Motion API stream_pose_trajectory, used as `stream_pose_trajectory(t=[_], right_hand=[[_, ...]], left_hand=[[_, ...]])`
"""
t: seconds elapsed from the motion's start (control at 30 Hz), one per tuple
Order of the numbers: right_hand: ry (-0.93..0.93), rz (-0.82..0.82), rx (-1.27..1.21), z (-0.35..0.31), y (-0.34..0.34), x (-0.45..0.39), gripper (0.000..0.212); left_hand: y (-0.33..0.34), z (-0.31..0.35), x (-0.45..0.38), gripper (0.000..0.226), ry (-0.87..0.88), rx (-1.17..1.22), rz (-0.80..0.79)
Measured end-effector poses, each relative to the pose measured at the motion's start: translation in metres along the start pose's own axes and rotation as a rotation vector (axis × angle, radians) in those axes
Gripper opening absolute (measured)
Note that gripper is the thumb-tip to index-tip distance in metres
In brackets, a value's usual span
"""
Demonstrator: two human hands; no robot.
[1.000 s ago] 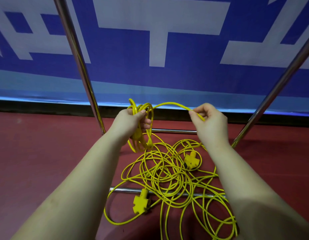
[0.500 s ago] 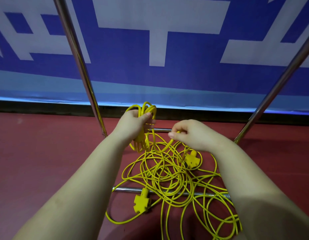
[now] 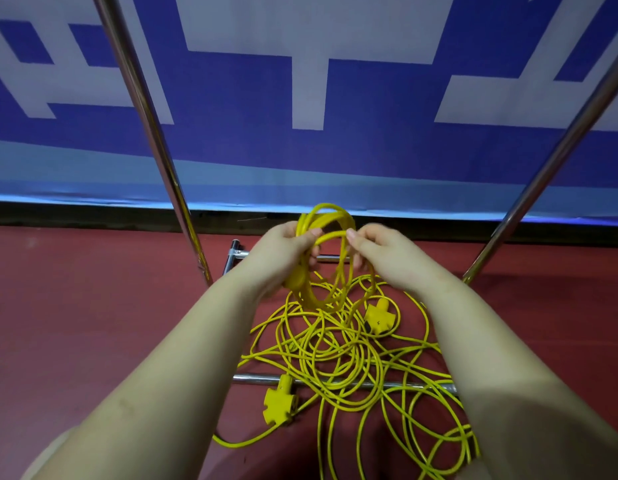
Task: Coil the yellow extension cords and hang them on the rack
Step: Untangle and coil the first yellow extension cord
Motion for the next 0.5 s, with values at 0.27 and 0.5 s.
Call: stream_pose_trajectory(t=[0.27,0.5], right_hand=[[-0.110,0.315,-0.249,0.002,-0.034,0.006,0.015],[-0.238,0.262,-0.042,-0.028,-0.038,0.014,0.017]], left_hand=[[-0.028,0.007,0.004,0.017,0.027,0.016,0.150],[-0.003,-0.006,0.009,0.016,-0.098,0.004,-0.012]])
Point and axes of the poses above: each hand's wrist, its own x-axis away from the middle knuckle, its own y-axis out of the palm, z = x × y, the point moved 9 cm from there along -x, towards the middle knuckle, and after that the axes turned 8 degrees about -z, right-handed, at the moved point
